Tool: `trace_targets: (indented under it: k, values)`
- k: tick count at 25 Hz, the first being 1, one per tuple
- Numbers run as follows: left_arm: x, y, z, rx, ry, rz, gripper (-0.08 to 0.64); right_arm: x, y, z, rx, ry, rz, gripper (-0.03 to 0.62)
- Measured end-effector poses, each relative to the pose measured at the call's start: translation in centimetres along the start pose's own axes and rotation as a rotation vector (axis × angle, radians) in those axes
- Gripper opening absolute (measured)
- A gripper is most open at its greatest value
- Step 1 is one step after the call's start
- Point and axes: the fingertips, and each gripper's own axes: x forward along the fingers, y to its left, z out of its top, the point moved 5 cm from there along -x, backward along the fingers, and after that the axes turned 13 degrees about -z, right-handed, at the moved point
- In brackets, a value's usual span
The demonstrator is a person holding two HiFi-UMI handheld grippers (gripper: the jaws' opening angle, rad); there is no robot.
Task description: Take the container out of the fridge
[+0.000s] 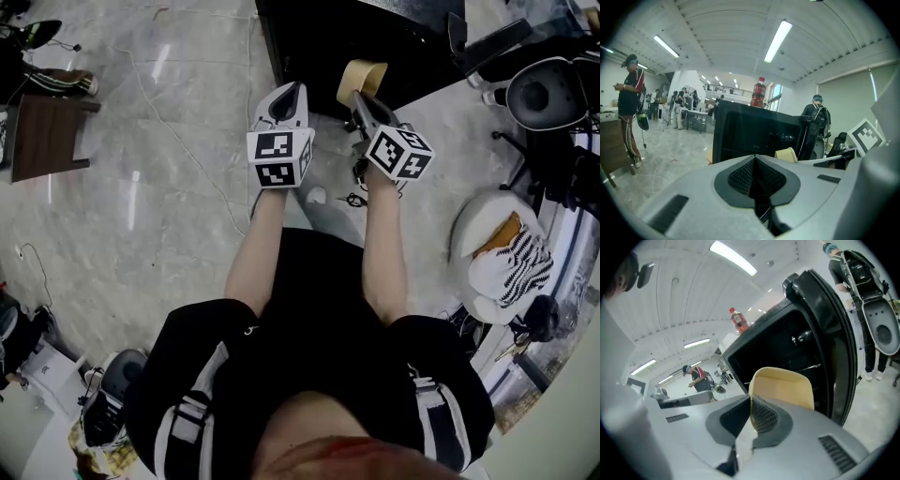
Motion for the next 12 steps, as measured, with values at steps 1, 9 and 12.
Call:
trace_targets:
  k: [1, 9, 12]
  values:
    - [-0.2, -0.5, 0.4, 0.012, -0.014, 0.002, 0.008, -0.7, 0.1, 0.6, 0.005, -0.018, 0.018, 0.014]
    - [-2.3, -3.8, 5.0, 0.099, -0.121, 0.022, 0.008, -5.0, 2.3, 5.8, -0.065, -0.159, 0.140, 0.014]
    - [-2.9, -4.1, 6.4, 0.120, -0.151, 0.027, 0.008, -5.6, 3.7, 6.8, -0.120, -0.198, 0.179, 0.014]
